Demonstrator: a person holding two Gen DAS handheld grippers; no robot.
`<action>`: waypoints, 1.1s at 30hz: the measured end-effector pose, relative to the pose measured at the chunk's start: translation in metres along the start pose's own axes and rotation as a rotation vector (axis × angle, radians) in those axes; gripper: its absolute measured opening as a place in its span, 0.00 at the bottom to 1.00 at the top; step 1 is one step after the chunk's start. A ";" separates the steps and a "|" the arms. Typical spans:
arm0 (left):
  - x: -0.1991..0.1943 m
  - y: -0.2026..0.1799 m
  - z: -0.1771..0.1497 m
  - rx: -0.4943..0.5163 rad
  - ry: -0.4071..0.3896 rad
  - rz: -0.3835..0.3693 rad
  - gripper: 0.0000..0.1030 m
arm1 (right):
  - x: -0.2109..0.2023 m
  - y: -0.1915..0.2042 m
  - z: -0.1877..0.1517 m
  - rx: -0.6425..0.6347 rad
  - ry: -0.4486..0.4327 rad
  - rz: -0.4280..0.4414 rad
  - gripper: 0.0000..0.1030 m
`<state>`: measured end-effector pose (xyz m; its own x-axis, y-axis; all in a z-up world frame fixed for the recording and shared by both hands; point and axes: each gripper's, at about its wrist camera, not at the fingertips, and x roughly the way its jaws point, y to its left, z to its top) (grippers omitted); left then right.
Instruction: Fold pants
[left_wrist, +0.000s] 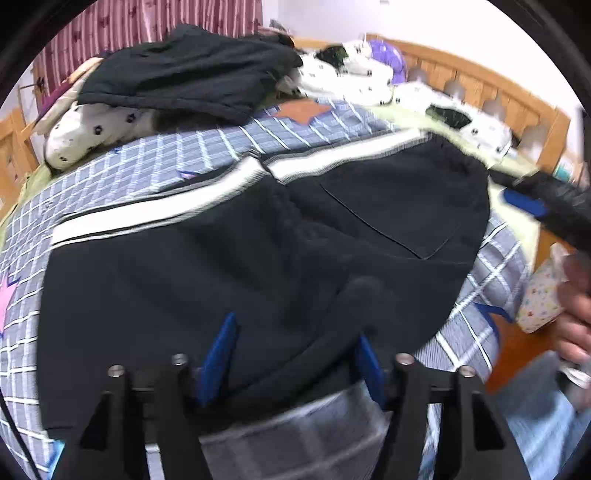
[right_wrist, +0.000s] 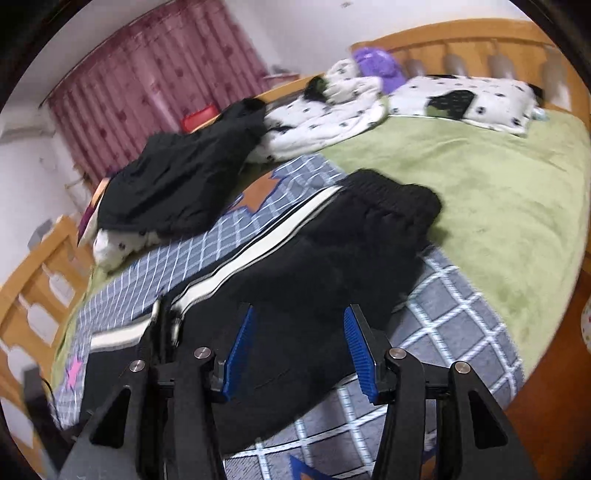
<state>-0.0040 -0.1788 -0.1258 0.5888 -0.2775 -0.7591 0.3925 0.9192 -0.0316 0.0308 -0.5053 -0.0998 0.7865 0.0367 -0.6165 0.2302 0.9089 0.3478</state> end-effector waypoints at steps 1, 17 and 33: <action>-0.011 0.012 -0.004 -0.003 -0.012 -0.003 0.65 | 0.004 0.009 -0.002 -0.027 0.012 0.010 0.49; -0.054 0.206 -0.067 -0.255 0.050 0.096 0.69 | 0.098 0.168 -0.079 -0.317 0.395 0.174 0.49; -0.051 0.219 -0.070 -0.336 0.020 0.168 0.69 | 0.112 0.172 -0.066 -0.349 0.311 0.111 0.21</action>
<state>0.0019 0.0562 -0.1394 0.6098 -0.1124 -0.7846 0.0358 0.9928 -0.1144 0.1211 -0.3178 -0.1560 0.5741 0.2154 -0.7899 -0.0934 0.9757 0.1981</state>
